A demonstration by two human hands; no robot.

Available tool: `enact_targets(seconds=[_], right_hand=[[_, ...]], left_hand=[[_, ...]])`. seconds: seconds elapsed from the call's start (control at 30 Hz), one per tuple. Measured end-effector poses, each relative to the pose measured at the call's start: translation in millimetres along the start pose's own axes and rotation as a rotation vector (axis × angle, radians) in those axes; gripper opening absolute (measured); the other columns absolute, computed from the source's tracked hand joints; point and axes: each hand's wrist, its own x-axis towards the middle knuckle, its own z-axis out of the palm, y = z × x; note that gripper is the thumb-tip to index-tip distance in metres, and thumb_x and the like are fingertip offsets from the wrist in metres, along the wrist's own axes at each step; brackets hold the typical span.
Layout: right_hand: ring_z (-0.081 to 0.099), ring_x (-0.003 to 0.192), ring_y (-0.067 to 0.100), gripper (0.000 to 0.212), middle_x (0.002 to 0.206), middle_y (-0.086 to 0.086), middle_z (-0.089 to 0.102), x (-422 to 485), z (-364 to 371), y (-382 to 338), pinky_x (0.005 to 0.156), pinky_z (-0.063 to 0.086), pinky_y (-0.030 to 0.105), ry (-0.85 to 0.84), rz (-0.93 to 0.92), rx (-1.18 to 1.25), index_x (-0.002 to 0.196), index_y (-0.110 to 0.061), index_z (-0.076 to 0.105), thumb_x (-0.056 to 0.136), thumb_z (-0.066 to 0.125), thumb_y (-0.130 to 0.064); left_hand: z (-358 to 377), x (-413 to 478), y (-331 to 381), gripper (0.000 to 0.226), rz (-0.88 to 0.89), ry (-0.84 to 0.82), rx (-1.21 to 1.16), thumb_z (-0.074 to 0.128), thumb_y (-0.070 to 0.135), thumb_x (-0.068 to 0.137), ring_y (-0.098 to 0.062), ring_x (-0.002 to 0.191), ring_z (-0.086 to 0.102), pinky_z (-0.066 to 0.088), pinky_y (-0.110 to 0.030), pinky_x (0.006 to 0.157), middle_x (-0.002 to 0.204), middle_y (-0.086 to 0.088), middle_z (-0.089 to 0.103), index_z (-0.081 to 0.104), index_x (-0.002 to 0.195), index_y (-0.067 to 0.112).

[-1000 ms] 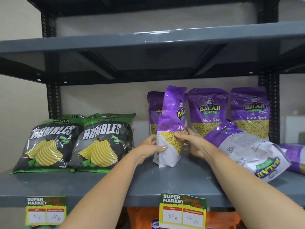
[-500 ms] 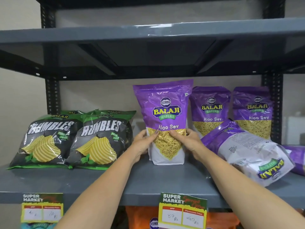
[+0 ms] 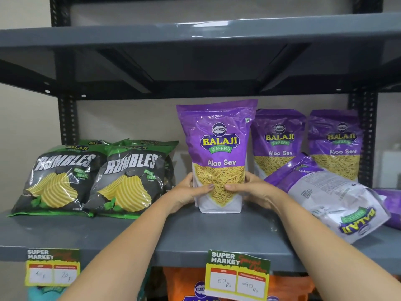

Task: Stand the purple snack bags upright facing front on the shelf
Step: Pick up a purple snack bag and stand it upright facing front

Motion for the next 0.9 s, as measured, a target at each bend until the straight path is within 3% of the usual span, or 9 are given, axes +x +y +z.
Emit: enact_targets(seconds=[0.07, 0.17, 0.27, 0.4, 0.53, 0.63, 0.73, 0.9], right_hand=[[0.067, 0.112, 0.024, 0.097, 0.119, 0.009, 0.071, -3, 3, 1, 0.100, 0.050, 0.038, -0.035, -0.021, -0.029, 0.127, -0.008, 0.058, 0.040, 0.095, -0.030], [0.069, 0.108, 0.019, 0.080, 0.119, 0.007, 0.072, -9, 5, -1, 0.089, 0.055, 0.030, -0.025, -0.039, -0.045, 0.126, -0.010, 0.058, 0.054, 0.089, -0.023], [0.070, 0.099, 0.012, 0.056, 0.117, 0.004, 0.072, -20, 15, -4, 0.076, 0.056, 0.020, -0.026, -0.047, -0.085, 0.125, -0.012, 0.059, 0.073, 0.079, -0.009], [0.069, 0.100, 0.006, 0.047, 0.113, -0.004, 0.073, -42, 32, -11, 0.077, 0.054, 0.015, -0.035, -0.053, -0.108, 0.118, -0.022, 0.060, 0.075, 0.078, -0.012], [0.066, 0.095, 0.000, 0.049, 0.107, -0.013, 0.071, -68, 51, -19, 0.064, 0.052, 0.013, -0.030, -0.072, -0.148, 0.116, -0.029, 0.056, 0.073, 0.080, -0.025], [0.066, 0.099, 0.000, 0.068, 0.111, -0.013, 0.071, -81, 58, -22, 0.078, 0.055, 0.021, -0.022, -0.086, -0.181, 0.122, -0.026, 0.056, 0.061, 0.082, -0.037], [0.068, 0.093, -0.005, 0.055, 0.104, -0.015, 0.072, -93, 62, -27, 0.069, 0.055, 0.015, -0.033, -0.075, -0.195, 0.119, -0.026, 0.057, 0.070, 0.081, -0.028], [0.067, 0.092, 0.001, 0.047, 0.101, -0.016, 0.070, -99, 64, -29, 0.060, 0.051, 0.011, -0.037, -0.062, -0.190, 0.117, -0.027, 0.055, 0.076, 0.078, -0.022]], left_hand=[[-1, -4, -2, 0.082, -0.016, 0.011, 0.057, 0.091, 0.027, 0.056, -0.019, 0.113, 0.066, 0.051, -0.041, 0.101, 0.124, -0.003, 0.069, 0.051, 0.126, 0.019], [-3, -10, -1, 0.073, -0.016, 0.041, 0.076, 0.088, 0.022, 0.064, -0.019, 0.114, 0.065, 0.051, -0.043, 0.100, 0.125, -0.004, 0.068, 0.051, 0.127, 0.019], [-5, -25, 1, 0.080, -0.025, 0.050, 0.084, 0.090, 0.036, 0.055, -0.017, 0.114, 0.065, 0.053, -0.043, 0.098, 0.125, -0.001, 0.068, 0.053, 0.125, 0.025], [-8, -58, 6, 0.076, 0.008, 0.082, 0.143, 0.090, 0.050, 0.046, -0.012, 0.115, 0.063, 0.053, -0.039, 0.099, 0.122, 0.006, 0.068, 0.055, 0.112, 0.035], [-10, -89, 10, 0.064, 0.047, 0.094, 0.173, 0.083, 0.039, 0.060, -0.009, 0.116, 0.062, 0.051, -0.034, 0.100, 0.123, 0.008, 0.067, 0.052, 0.116, 0.034], [-9, -107, 14, 0.051, 0.060, 0.088, 0.194, 0.079, 0.027, 0.074, -0.003, 0.113, 0.061, 0.051, -0.026, 0.096, 0.121, 0.012, 0.066, 0.050, 0.115, 0.037], [-5, -121, 17, 0.047, 0.085, 0.102, 0.198, 0.076, 0.022, 0.078, 0.001, 0.109, 0.062, 0.052, -0.021, 0.094, 0.117, 0.014, 0.066, 0.049, 0.113, 0.036], [0, -130, 21, 0.060, 0.084, 0.124, 0.189, 0.080, 0.044, 0.059, -0.008, 0.114, 0.061, 0.048, -0.031, 0.102, 0.119, 0.013, 0.065, 0.049, 0.110, 0.038]])
